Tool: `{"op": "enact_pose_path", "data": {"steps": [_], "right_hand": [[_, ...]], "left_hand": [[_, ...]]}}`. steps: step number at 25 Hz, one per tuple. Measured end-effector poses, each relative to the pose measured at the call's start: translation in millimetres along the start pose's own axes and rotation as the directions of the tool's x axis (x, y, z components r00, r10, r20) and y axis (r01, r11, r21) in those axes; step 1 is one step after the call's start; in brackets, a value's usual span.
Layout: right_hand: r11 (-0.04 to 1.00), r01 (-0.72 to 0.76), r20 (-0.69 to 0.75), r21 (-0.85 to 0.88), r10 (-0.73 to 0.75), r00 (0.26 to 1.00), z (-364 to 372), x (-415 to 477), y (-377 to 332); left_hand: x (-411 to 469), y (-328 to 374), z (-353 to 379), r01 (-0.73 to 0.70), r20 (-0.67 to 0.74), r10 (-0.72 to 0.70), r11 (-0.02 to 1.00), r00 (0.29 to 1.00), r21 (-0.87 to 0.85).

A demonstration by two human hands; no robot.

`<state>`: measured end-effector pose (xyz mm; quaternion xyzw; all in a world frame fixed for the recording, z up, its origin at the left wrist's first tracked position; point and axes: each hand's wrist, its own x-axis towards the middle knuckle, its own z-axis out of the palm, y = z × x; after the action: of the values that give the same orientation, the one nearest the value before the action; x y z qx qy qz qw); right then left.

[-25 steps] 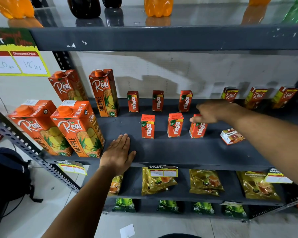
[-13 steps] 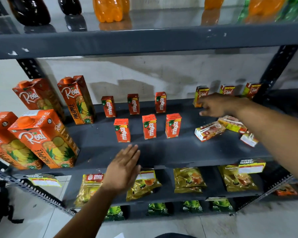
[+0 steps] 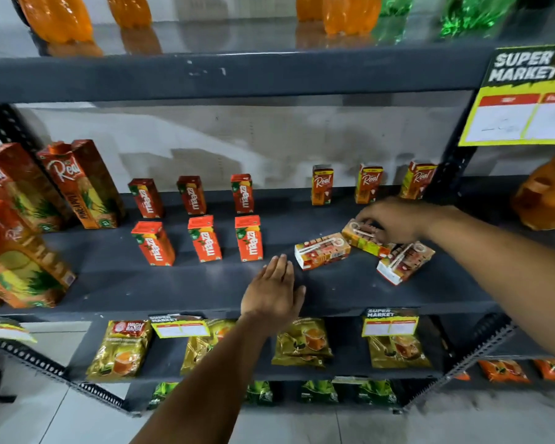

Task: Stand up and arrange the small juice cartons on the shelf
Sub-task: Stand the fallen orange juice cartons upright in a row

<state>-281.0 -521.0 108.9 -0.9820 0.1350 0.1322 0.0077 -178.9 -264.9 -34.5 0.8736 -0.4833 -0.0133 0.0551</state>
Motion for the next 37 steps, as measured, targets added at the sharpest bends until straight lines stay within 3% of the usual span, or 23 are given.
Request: {"op": "enact_pose_path", "data": {"steps": [5,10,15,18,20,23,25,27,30,34,36,37], "right_hand": [[0.981,0.193,-0.044,0.021,-0.192,0.980,8.3,23.8,-44.8],[0.980,0.191,0.036,-0.062,-0.189,0.981,27.6,48.1,-75.6],[0.981,0.191,-0.002,-0.032,-0.191,0.982,33.2,58.3,-76.9],[0.994,0.102,-0.074,0.042,-0.099,0.992,35.6,59.2,-71.7],[0.972,-0.002,-0.230,0.234,0.058,0.971,38.4,58.5,-71.2],[0.757,-0.025,-0.459,0.653,0.421,0.783,58.7,56.5,-85.8],[0.667,0.011,-0.506,0.745,0.555,0.660,77.5,57.8,-100.2],[0.630,-0.003,-0.497,0.776,0.615,0.612,90.4,59.4,-109.8],[0.610,0.007,-0.492,0.792,0.632,0.599,96.2,58.6,-115.4],[0.577,0.047,-0.470,0.815,0.612,0.636,81.7,47.2,-114.0],[0.653,-0.018,-0.479,0.757,0.575,0.663,60.9,47.4,-106.5],[0.711,-0.101,-0.450,0.696,0.541,0.711,47.9,48.9,-101.6]], "left_hand": [[-0.2,4.6,-6.2,0.031,0.063,-0.034,0.998,0.997,0.048],[3.2,-2.3,-9.1,-0.009,0.128,0.000,0.998,0.992,0.070],[3.4,-7.1,-5.2,-0.034,0.060,0.030,0.998,0.998,0.061],[3.6,-8.5,-3.4,-0.036,0.048,0.033,0.997,0.998,0.065],[4.2,-9.7,-4.1,-0.046,0.041,0.044,0.997,0.998,0.060],[3.7,-10.0,-3.3,-0.052,0.025,0.051,0.997,0.998,0.061],[3.7,-9.3,-3.3,-0.052,0.020,0.050,0.996,0.999,0.067],[3.1,-8.6,-3.4,-0.054,0.026,0.052,0.996,0.998,0.075],[1.4,-8.7,-3.1,-0.045,0.025,0.043,0.996,0.999,0.083],[1.8,-8.4,-3.7,-0.036,0.033,0.033,0.996,0.999,0.080],[2.7,-8.0,-4.3,-0.038,0.034,0.035,0.996,0.999,0.078],[2.5,-7.8,-4.4,-0.038,0.041,0.035,0.996,0.999,0.078]]}}
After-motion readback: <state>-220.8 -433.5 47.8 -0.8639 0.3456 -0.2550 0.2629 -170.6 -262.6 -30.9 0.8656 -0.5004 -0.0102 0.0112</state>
